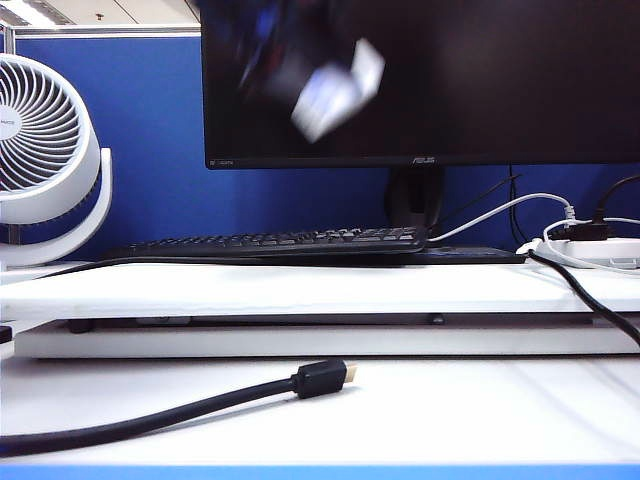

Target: Pick up the Type-C charging cable and the charging base, insert one end of the Type-C charger into the corresponding slot on the base, and finally place the plugged-in charger back on the table.

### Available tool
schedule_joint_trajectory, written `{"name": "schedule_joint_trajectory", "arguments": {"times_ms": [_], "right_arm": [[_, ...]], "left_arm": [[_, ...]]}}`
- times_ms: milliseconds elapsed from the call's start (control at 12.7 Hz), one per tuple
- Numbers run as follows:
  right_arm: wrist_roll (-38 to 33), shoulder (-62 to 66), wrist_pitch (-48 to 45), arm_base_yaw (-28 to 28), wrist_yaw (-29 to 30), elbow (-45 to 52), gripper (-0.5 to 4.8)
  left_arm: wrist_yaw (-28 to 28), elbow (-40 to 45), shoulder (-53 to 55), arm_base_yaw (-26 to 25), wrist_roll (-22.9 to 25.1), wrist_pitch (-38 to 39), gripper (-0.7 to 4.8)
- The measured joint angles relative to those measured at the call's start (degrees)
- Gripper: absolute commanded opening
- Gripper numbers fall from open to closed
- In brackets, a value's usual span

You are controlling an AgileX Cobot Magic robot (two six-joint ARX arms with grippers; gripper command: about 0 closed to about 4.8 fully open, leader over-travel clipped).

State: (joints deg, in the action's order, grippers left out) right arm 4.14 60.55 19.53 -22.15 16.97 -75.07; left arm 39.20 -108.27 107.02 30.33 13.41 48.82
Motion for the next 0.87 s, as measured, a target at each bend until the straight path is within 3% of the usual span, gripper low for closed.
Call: {"name": "schedule_joint_trajectory", "arguments": {"times_ms": [79,236,394,630,709,867], "right_arm": [[0.0,-0.2,-0.9,0.1,-0.5,0.0,-0.05],[0.0,-1.4,-3.3,0.1,-0.6,0.0,-0.05],[0.0,-2.8,-6.7,0.1,-6.5,0.0,-0.05],[0.0,-2.9,-6.5,0.1,-14.4,0.0,-0.05],[0.1,-2.3,-3.9,0.2,-18.5,0.0,-0.05],[2.3,-1.1,3.9,2.2,-20.8,0.0,-0.05]], "left_arm": [[4.3,0.0,-2.7,0.0,0.0,-5.0,-0.06],[7.8,0.0,-7.1,0.0,0.0,-13.5,-0.06],[10.7,0.0,-11.0,0.0,-0.2,-21.7,-0.06],[14.4,0.0,-13.1,0.0,-0.3,-24.3,-0.06],[14.6,0.0,-14.0,0.0,-2.7,-24.4,-0.06],[13.3,0.0,-14.9,0.0,-6.0,-24.5,-0.06]]}}
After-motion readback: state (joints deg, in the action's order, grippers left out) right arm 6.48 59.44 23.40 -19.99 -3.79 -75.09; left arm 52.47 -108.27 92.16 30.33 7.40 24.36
